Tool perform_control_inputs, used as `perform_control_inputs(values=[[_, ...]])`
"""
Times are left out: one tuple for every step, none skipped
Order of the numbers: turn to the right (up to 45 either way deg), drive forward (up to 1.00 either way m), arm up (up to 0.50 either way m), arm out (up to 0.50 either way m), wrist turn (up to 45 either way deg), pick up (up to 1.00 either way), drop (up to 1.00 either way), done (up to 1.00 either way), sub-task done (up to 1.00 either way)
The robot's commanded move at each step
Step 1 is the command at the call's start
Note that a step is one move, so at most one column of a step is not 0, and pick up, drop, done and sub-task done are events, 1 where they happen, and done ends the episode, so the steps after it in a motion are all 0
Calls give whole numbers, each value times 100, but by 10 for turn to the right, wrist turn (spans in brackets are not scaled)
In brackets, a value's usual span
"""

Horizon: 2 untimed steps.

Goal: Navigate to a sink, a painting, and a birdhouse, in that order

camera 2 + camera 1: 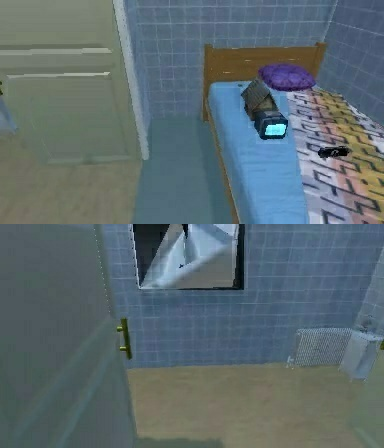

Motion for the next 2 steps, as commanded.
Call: perform_control_inputs(values=[[-30, 0, 0, 0, 0, 0, 0, 0, 0], [0, 100, 0, 0, 0, 0, 0, 0, 0]])
